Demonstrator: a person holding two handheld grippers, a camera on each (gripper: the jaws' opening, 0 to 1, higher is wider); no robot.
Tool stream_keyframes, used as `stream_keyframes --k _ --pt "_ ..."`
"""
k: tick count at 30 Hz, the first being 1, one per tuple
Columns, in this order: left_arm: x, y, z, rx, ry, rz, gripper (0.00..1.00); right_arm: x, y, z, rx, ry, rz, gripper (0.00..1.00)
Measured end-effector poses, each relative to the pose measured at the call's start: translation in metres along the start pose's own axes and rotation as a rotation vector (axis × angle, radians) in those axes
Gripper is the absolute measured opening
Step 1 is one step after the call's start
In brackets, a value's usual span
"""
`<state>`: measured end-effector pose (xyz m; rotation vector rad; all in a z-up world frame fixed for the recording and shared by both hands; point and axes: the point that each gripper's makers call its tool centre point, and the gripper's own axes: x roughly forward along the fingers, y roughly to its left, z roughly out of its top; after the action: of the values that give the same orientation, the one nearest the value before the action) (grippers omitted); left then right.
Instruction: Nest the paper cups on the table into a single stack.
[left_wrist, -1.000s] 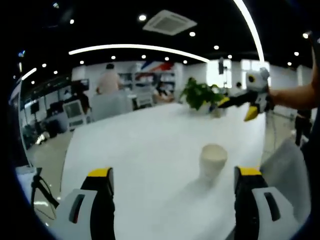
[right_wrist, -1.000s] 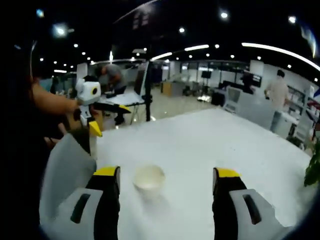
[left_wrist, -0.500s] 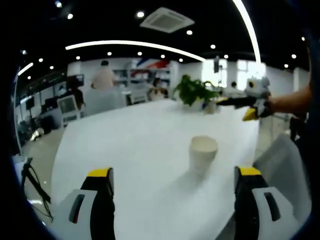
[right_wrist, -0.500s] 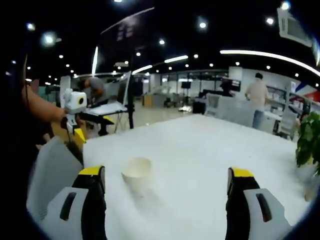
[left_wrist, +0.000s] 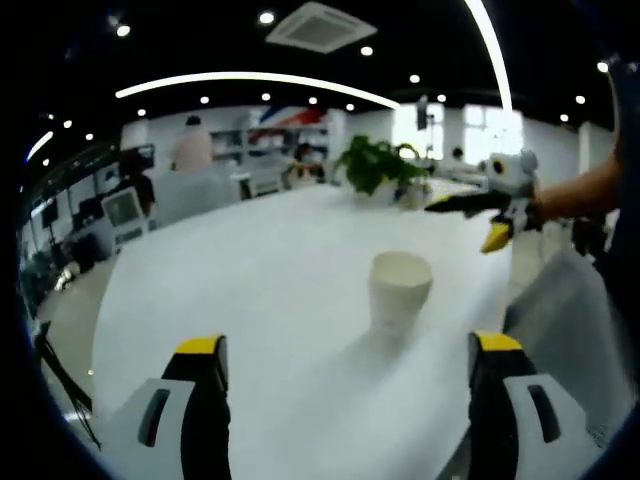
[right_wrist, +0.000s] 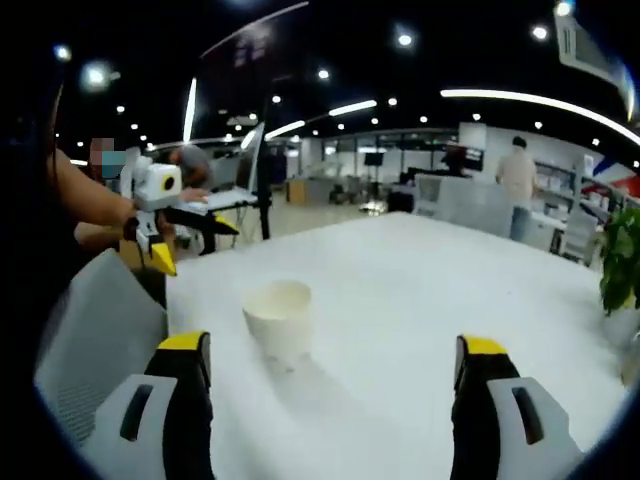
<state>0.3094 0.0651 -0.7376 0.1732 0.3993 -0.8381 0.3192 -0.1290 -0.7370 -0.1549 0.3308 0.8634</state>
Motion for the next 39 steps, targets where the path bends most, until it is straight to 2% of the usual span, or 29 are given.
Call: stream_keyframes --k 3,7,11,14,15,16,18,19,21,27,32,39 --pt "0.016 -0.009 -0.003 0.016 0.008 -0.036 0.96 0.01 0.007 -0.009 -0.007 0.018 0.034 0.97" --pt "0.037 -0.021 -0.01 0.068 0.05 -0.092 0.93 0.021 0.013 -0.018 -0.024 0.048 0.071 0.92" --pt "0.05 -0.027 -0.011 0.099 0.068 -0.13 0.89 0.032 0.018 -0.023 -0.06 0.074 0.108 0.84" --pt "0.06 -0.03 -0.017 0.132 0.099 -0.148 0.84 0.039 0.021 -0.032 -0.077 0.119 0.138 0.77" --pt "0.063 -0.032 -0.019 0.142 0.116 -0.155 0.83 0.04 0.023 -0.038 -0.078 0.148 0.154 0.73" --pt "0.066 -0.033 -0.022 0.149 0.13 -0.16 0.8 0.042 0.023 -0.048 -0.066 0.206 0.16 0.69" --pt "0.071 -0.035 -0.032 0.176 0.182 -0.176 0.75 0.049 0.021 -0.047 -0.068 0.195 0.157 0.61" --pt "0.075 -0.034 -0.039 0.171 0.218 -0.177 0.72 0.051 0.021 -0.048 -0.065 0.199 0.16 0.57" --pt "0.081 -0.036 -0.044 0.141 0.242 -0.19 0.69 0.055 0.022 -0.053 -0.044 0.221 0.168 0.53" --pt "0.09 -0.039 -0.041 0.111 0.239 -0.2 0.66 0.061 0.027 -0.055 -0.041 0.227 0.193 0.5" --pt "0.096 -0.046 -0.051 0.125 0.293 -0.238 0.6 0.069 0.032 -0.058 -0.046 0.258 0.205 0.49" --pt "0.103 -0.047 -0.043 0.116 0.27 -0.248 0.55 0.071 0.037 -0.057 -0.077 0.273 0.249 0.44"
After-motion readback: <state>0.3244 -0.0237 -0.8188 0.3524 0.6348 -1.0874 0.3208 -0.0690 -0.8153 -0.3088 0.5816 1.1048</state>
